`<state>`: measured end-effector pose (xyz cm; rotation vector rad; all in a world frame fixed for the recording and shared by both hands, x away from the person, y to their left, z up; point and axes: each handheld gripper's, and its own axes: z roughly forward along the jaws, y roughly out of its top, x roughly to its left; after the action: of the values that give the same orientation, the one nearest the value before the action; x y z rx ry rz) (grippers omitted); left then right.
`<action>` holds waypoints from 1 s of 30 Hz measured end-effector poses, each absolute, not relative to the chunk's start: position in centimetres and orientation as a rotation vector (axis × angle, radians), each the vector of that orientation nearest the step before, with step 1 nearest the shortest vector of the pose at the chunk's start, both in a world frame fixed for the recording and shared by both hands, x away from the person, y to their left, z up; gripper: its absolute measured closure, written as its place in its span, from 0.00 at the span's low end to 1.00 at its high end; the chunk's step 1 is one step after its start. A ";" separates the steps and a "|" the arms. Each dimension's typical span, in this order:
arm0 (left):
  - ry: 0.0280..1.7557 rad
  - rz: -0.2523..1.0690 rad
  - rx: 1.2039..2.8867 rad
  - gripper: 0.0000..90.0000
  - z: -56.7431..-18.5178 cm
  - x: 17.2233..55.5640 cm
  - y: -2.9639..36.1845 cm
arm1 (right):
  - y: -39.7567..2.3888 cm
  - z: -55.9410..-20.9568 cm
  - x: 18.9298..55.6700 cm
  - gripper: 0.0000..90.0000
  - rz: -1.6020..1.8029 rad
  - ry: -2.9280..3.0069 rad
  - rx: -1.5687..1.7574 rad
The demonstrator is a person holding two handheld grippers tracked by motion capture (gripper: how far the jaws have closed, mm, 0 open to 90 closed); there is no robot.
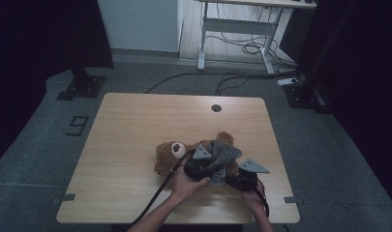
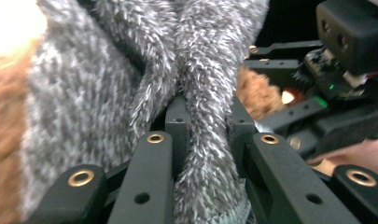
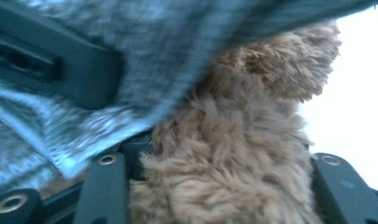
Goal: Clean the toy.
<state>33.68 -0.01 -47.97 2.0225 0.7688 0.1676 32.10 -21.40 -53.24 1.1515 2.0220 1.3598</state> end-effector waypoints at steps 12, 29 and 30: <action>0.890 0.361 1.902 0.85 -46.8 33.3 9.5 | -21.8 -53.4 32.1 0.57 1.365 1.994 1.157; 1.249 0.304 1.849 0.85 -49.7 37.4 18.2 | -21.5 -53.5 32.2 0.57 1.365 2.007 1.161; 1.257 0.266 1.878 0.85 -50.5 37.6 18.3 | -21.6 -53.6 32.2 0.57 1.367 2.006 1.162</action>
<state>37.63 18.33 -50.54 1.8777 1.2575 0.2663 32.21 -21.57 -53.56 1.1619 2.0055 1.3666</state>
